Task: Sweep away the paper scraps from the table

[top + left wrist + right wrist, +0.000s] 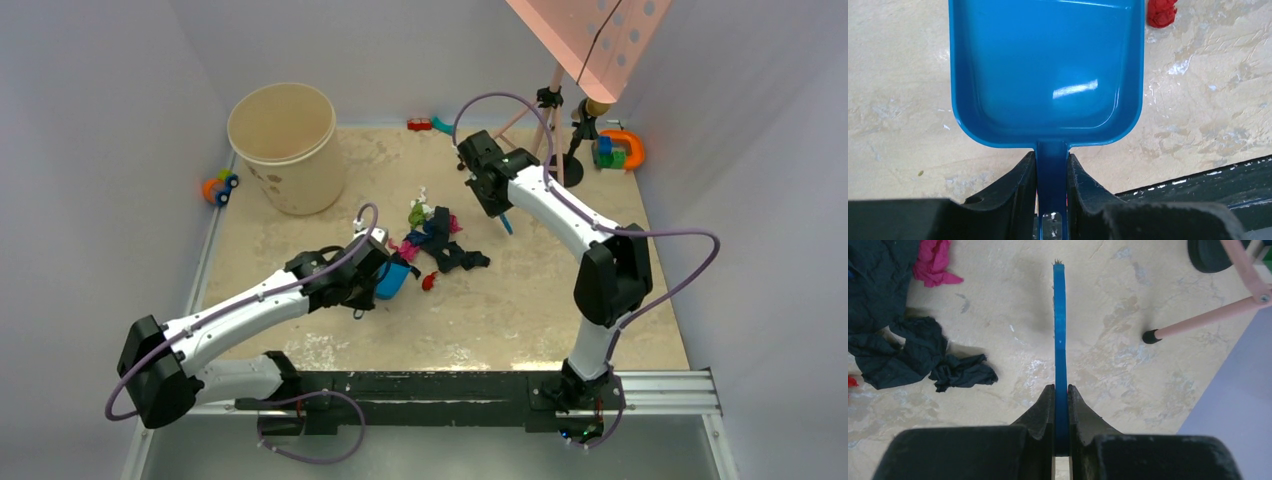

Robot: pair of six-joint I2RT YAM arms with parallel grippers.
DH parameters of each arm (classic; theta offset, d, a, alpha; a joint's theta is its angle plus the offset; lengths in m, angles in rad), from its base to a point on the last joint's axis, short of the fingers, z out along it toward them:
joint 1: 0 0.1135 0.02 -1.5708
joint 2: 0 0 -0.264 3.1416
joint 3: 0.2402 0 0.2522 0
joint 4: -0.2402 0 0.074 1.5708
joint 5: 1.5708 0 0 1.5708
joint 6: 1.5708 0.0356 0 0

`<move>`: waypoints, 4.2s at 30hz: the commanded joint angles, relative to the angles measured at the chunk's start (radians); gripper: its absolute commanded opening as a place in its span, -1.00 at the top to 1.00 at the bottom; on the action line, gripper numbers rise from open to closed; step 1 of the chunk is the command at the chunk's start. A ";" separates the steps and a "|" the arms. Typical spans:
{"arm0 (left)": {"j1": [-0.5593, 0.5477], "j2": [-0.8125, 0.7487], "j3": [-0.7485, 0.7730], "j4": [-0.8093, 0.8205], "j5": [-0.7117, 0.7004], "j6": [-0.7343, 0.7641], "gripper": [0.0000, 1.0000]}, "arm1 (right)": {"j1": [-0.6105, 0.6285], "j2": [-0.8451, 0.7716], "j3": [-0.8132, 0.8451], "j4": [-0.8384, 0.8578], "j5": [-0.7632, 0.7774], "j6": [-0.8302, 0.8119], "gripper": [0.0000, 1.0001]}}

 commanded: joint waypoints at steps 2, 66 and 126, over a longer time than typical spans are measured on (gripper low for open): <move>-0.002 0.023 -0.038 0.131 0.019 0.070 1.00 | 0.009 0.006 -0.025 0.006 -0.066 -0.001 1.00; -0.115 0.236 -0.073 0.358 0.025 0.177 1.00 | 0.105 -0.256 -0.118 0.084 -0.510 0.139 1.00; -0.099 0.009 -0.298 0.649 -0.158 0.094 1.00 | 0.040 -0.550 -0.266 0.196 -0.342 0.121 1.00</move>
